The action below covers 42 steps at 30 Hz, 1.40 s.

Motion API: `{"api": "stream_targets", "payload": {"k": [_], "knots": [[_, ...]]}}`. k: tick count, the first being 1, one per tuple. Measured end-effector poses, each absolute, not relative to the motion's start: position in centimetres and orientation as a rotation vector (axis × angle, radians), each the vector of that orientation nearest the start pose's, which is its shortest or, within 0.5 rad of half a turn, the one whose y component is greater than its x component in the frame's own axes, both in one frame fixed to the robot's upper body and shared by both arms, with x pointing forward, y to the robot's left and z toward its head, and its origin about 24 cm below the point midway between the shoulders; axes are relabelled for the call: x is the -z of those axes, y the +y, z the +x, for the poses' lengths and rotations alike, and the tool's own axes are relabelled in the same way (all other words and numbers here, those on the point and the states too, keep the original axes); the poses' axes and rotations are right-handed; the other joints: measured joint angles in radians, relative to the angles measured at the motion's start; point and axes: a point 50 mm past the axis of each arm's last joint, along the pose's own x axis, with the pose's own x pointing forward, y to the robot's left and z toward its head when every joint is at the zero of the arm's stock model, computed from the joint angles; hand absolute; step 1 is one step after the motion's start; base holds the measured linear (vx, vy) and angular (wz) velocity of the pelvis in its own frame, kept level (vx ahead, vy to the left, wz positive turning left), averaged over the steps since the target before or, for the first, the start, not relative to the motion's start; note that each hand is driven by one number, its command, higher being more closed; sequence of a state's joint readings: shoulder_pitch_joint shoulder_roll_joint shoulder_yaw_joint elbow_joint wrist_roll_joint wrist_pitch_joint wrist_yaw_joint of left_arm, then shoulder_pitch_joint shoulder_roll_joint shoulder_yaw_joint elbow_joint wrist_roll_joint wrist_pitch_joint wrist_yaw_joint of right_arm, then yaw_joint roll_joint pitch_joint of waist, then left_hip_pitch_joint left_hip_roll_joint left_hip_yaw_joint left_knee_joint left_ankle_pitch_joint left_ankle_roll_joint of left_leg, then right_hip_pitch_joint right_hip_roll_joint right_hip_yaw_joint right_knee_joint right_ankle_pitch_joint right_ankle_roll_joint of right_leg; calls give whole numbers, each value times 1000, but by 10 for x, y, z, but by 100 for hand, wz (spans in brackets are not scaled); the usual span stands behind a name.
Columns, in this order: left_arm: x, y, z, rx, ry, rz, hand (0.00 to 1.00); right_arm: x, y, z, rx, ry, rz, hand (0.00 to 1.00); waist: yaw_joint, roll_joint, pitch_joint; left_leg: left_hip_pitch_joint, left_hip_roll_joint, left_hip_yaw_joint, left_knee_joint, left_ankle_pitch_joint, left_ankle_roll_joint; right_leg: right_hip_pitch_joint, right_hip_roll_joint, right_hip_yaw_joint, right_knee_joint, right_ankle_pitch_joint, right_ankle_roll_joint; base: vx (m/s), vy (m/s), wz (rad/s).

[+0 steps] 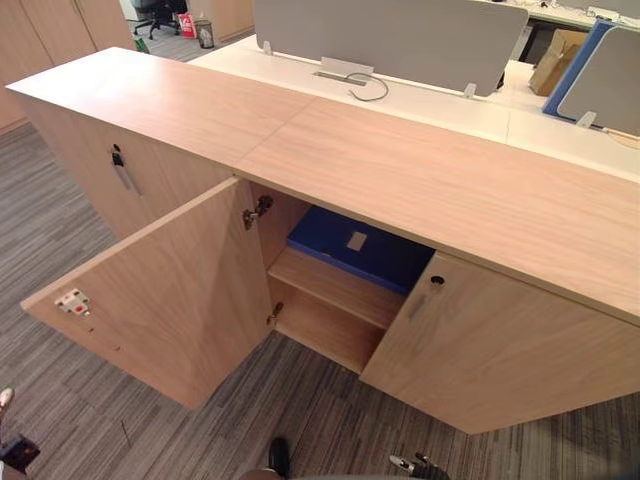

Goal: Walk over to the cabinet, pick up the folder, carry it to the office cabinet, place the folder inside the office cabinet, then close the office cabinet door

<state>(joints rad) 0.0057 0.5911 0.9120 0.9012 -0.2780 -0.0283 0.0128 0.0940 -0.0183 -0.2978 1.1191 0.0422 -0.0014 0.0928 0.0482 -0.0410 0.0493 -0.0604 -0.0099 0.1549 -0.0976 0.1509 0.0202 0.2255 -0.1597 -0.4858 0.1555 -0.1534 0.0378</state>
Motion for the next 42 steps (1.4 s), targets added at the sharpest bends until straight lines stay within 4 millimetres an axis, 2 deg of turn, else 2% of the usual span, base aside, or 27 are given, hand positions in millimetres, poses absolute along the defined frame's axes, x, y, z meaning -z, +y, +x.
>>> {"api": "stream_targets", "payload": {"k": [5, 12, 15, 16, 18, 21, 27, 33, 36, 38, 39, 40, 41, 42], "knots": [[-15, 462, 114, -1084, 331, -87, 0, 170, -182, 72, 199, 1173, 230, 0, 6, -1, -2, 12, 6, 12, 0, -8, -8, -1, 1, 30, 8, 0, 0, 22, -26, -8], [-43, 461, 167, -919, 310, 23, 0, 171, -181, 66, 179, 1189, 242, 0, 21, -10, -19, 34, 21, 8, 1, -8, -19, -4, 3, 46, 55, 0, 0, 46, -37, -1], [-42, 457, 176, -878, 331, 52, 0, 171, -181, 65, 180, 1191, 246, 0, 23, -7, -23, 39, 31, -3, 1, -7, -19, -18, 8, 48, 93, -2, 1, 57, -59, 8], [-40, 453, 179, -853, 346, 67, 0, 171, -182, 65, 181, 1192, 245, 0, 24, -7, -24, 36, 34, -5, 1, -6, -21, -19, 7, 48, 83, -36, 2, 38, -79, 1], [-34, 444, 187, -816, 359, 56, 0, 171, -180, 68, 178, 1192, 251, 0, 24, -7, -24, 26, 25, -4, 1, 2, -30, -31, 9, 47, 17, -47, 3, 20, -110, 1], [-21, 425, 201, -727, 391, 70, 0, 172, -180, 67, 185, 1199, 264, 0, 35, -3, -36, 24, 21, -7, 1, 14, -39, -11, 19, 46, -15, -55, 12, -4, -126, 4], [-23, 385, 231, -545, 337, 165, 0, 172, -179, 66, 185, 1203, 265, 0, 56, 2, -31, -8, 50, -26, 0, 39, -57, -27, 52, 45, -28, -55, 12, -50, -57, 6], [-23, 356, 243, -459, 287, 159, 0, 172, -176, 70, 139, 1196, 242, 0, 55, 2, -26, -19, 40, -36, 0, 35, -53, -32, 40, 45, -30, -55, 12, -76, 53, 6], [-19, 334, 244, -407, 251, 120, 0, 171, -174, 71, 130, 1191, 246, 0, 51, -4, -21, -30, 21, -43, 0, 35, -53, -34, 25, 45, -51, -62, 25, -85, 74, 4], [-12, 301, 241, -272, 249, 139, 0, 171, -172, 73, 105, 1189, 233, 0, 50, -6, -20, -32, 12, -44, 0, 40, -47, -34, 18, 43, -52, -72, 38, -79, 59, 7], [-8, 291, 240, -236, 254, 132, 0, 171, -172, 73, 102, 1187, 234, 0, 49, -6, -20, -34, 11, -45, 0, 45, -42, -34, 18, 43, -53, -76, 40, -53, 43, 13], [1, 263, 237, -133, 261, 95, 0, 171, -172, 73, 100, 1187, 235, 0, 49, -8, -19, -41, 7, -48, 0, 53, -35, -37, 17, 41, -55, -81, 49, -19, 24, 11], [4, 251, 235, -89, 264, 79, 0, 171, -171, 74, 99, 1186, 236, 0, 49, -10, -18, -43, 5, -49, 0, 54, -34, -37, 15, 40, -56, -81, 49, -14, 35, 10], [11, 226, 231, 5, 273, 46, 0, 171, -170, 74, 94, 1187, 234, 0, 49, -13, -17, -44, -2, -50, 0, 55, -30, -37, 9, 40, -56, -78, 53, 19, 32, 3]]}}
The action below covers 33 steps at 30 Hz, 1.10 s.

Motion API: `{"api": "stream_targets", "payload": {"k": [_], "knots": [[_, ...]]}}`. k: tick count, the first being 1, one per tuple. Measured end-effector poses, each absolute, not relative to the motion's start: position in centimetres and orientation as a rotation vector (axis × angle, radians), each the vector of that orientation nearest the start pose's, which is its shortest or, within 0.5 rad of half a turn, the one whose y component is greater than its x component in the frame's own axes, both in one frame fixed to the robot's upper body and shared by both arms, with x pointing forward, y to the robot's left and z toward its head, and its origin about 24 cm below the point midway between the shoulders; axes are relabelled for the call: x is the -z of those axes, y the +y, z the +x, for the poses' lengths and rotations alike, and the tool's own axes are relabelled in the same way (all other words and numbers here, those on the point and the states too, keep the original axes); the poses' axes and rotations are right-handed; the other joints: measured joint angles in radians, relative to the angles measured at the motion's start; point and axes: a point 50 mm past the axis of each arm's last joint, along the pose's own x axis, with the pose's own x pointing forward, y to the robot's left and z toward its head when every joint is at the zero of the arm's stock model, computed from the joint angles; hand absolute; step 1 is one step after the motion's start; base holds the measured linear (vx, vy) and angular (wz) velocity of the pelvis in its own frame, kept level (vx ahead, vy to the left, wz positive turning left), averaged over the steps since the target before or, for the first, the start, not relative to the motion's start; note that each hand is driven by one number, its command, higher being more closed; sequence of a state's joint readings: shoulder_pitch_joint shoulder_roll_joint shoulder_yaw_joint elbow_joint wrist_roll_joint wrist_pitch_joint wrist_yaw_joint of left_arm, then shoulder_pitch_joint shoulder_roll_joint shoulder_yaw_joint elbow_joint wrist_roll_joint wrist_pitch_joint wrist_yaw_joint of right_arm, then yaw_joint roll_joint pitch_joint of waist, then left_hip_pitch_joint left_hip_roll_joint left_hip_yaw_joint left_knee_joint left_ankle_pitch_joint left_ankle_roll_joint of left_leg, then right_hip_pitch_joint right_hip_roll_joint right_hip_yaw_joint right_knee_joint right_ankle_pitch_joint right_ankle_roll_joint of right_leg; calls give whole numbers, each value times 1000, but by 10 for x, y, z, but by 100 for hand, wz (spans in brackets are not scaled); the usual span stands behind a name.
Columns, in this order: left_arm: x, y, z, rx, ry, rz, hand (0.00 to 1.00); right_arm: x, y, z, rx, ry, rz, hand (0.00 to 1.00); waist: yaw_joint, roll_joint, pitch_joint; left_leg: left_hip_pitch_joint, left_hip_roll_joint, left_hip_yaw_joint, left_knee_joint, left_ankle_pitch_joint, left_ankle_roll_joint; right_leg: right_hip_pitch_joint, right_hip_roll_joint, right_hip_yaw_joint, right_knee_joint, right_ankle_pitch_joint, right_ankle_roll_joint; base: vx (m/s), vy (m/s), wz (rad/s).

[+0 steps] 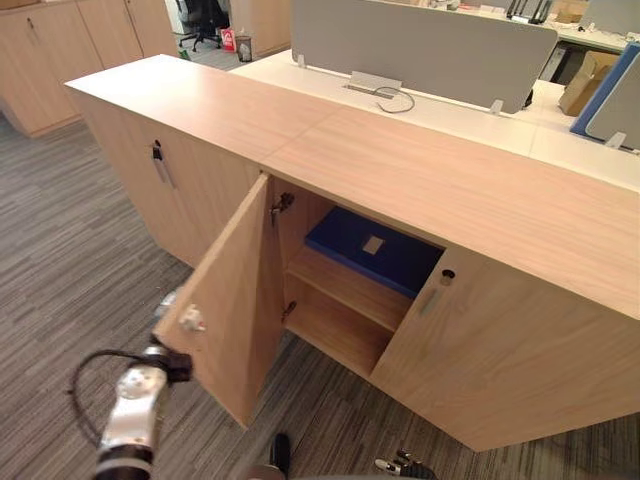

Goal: Walk over to the cabinet, pick up the folder, carry it to the office cabinet, place the folder inside the office cabinet, then close the office cabinet door

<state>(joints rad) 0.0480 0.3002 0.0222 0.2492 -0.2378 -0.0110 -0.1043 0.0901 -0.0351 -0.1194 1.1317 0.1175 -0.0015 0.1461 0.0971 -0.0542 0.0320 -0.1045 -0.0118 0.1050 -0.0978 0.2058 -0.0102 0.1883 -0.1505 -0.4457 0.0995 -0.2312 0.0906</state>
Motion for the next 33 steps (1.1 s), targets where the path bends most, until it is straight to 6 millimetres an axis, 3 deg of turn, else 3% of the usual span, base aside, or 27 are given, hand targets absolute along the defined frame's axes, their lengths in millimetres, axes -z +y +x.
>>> {"api": "stream_targets", "payload": {"k": [2, 4, 9, 14, 24, 29, 33], "knots": [[20, 188, 227, 134, 282, -4, 0, 171, -167, 76, 67, 1187, 219, 0, -2, -7, -3, 0, -12, 1, 0, 2, 2, 0, -12, 0, 2, 11, 14, 43, 35, 1], [24, 166, 224, 223, 290, -12, 0, 171, -166, 78, 52, 1187, 210, 0, -5, -8, -3, 0, -20, 1, 0, 0, 6, -1, -20, 0, 6, 13, 17, 59, 15, 2], [43, 109, 201, 519, 383, -21, 0, 169, -161, 88, 10, 1168, 186, 0, -47, -14, -1, 1, -26, 7, 0, -2, 17, -5, -22, 9, 15, 20, 27, 53, -5, -2], [56, 85, 185, 642, 452, -45, 0, 169, -161, 89, 10, 1165, 179, 0, -63, -13, -1, 4, -3, 15, 0, -5, 14, -9, -3, 11, 15, 32, 19, 7, -21, -8], [70, 86, 177, 635, 527, -69, 0, 167, -159, 94, -23, 1147, 125, 0, -101, -6, -5, 8, 23, 19, 0, -13, 4, -10, 13, 11, 12, 39, 8, -31, -16, -4], [85, 123, 181, 308, 579, -122, 0, 167, -159, 95, -21, 1144, 126, 0, -105, -8, -4, 13, 24, 33, 0, -14, 4, -7, 12, 19, 3, 45, 6, -18, 5, -9], [107, 164, 154, 81, 667, -80, 0, 167, -159, 95, -13, 1135, 122, 0, -105, -13, -1, 22, 28, 61, 0, -21, 1, -8, 11, 48, -7, 49, 6, -7, 1, -18]]}}
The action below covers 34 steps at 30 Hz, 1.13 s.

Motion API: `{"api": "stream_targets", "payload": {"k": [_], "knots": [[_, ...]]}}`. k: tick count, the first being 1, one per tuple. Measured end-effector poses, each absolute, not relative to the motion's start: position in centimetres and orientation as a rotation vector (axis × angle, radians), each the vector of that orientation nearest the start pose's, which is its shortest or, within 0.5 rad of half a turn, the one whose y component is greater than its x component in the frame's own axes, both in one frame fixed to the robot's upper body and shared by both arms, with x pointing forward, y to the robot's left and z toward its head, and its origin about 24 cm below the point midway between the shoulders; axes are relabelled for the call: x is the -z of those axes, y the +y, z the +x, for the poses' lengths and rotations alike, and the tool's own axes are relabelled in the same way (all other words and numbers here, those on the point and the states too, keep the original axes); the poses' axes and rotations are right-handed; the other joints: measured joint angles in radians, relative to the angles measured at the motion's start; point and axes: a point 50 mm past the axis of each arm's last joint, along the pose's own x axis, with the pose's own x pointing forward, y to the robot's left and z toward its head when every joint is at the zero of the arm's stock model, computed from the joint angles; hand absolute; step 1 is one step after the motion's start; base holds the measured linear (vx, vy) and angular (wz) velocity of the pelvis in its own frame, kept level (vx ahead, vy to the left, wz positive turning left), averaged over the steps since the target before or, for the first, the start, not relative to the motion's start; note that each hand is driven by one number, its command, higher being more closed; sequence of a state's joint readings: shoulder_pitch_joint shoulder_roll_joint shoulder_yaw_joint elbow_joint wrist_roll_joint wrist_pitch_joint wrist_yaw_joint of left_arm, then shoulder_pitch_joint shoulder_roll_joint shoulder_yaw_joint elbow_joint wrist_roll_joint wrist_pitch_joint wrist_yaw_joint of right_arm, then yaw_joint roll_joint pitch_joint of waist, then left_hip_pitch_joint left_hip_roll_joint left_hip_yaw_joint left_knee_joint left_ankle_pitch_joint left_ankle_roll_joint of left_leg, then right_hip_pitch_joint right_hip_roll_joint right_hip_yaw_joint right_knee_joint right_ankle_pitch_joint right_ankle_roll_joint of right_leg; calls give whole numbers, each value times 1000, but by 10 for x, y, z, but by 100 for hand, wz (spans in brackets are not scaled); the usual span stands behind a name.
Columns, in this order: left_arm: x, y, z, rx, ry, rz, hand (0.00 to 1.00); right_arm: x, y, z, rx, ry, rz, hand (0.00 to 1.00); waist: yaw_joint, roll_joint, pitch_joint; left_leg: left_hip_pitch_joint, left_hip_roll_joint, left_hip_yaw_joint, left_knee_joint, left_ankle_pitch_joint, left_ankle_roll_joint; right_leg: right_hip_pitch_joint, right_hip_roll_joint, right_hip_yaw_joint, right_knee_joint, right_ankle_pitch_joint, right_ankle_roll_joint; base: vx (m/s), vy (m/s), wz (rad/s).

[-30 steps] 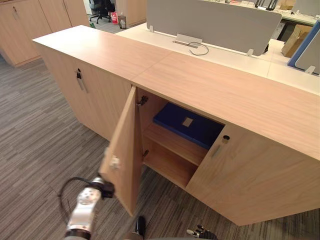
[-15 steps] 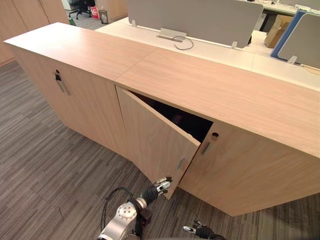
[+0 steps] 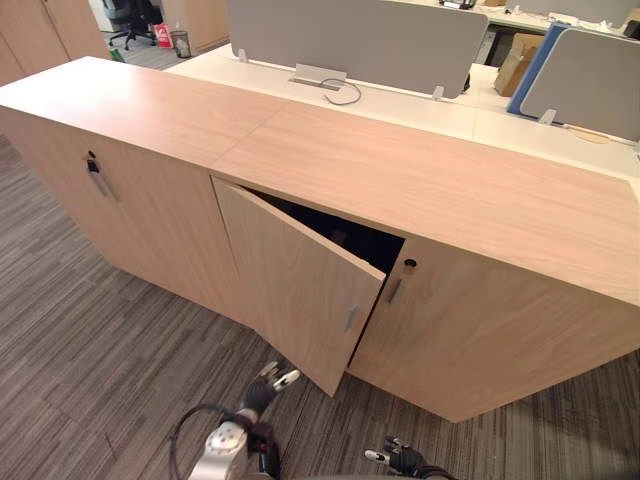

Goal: Walk over to the cabinet, pick up the folder, carry it to the office cabinet, place the folder inside the office cabinet, then close the office cabinet door

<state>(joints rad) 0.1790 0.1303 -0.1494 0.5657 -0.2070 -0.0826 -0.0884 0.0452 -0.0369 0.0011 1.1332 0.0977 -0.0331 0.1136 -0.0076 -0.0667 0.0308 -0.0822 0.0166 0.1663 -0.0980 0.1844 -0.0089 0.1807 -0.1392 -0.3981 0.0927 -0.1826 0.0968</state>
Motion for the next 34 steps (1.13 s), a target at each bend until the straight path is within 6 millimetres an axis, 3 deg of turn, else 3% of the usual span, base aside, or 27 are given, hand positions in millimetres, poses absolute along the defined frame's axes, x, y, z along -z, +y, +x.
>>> {"api": "stream_targets", "payload": {"k": [4, 8, 11, 16, 18, 20, 23, 26, 34], "knots": [[129, 192, 120, -120, 801, -132, 0, 167, -160, 94, -8, 1136, 125, 0, 4, -5, 3, 5, 7, 16, 0, -5, -4, -5, 2, 21, 0, 2, -1, 0, -1, -15], [154, 231, 69, -455, 981, -254, 0, 167, -160, 94, 2, 1137, 133, 0, 12, -8, 9, 21, 23, 50, 2, -13, -7, -6, 10, 52, -1, 12, -4, 0, -2, -21], [162, 237, 30, -509, 1123, -224, 0, 167, -160, 94, 7, 1135, 139, 0, 21, -12, 18, 36, 49, 91, 27, -31, -12, -7, 22, 89, -1, 33, -12, -11, 1, -45], [163, 236, 15, -540, 1148, -256, 0, 168, -164, 91, 47, 1140, 165, 0, 48, 3, 41, -71, 127, 98, 337, -184, -26, 13, 52, 115, -10, 51, -21, -66, -19, -23], [163, 235, 16, -561, 1134, -296, 0, 168, -165, 90, 50, 1144, 165, 0, 58, 6, 42, -109, 139, 85, 401, -208, -33, 9, 65, 124, -24, 47, -28, -80, 7, -6], [163, 233, 20, -592, 1111, -344, 0, 168, -167, 94, 50, 1142, 160, 0, 61, 11, 65, -131, 103, -14, 429, -214, -67, 8, 66, 124, -38, 39, -39, -118, 67, 6], [164, 230, 24, -606, 1093, -382, 0, 168, -172, 93, 66, 1150, 160, 0, 73, 19, 75, -131, 47, -150, 418, -214, -69, -6, 65, 133, -21, 23, -48, -112, 86, -9], [164, 228, 31, -600, 1079, -389, 0, 168, -173, 92, 91, 1147, 182, 0, 73, 20, 75, -131, 44, -164, 421, -214, -67, -17, 70, 153, -15, 21, -47, -51, 18, -18], [152, 224, 92, -363, 965, -174, 0, 167, -177, 93, 161, 1123, 213, 0, 50, 36, 46, -131, 51, -122, 395, -206, -40, -62, 66, 216, -17, 34, -39, 32, -9, -23]]}}
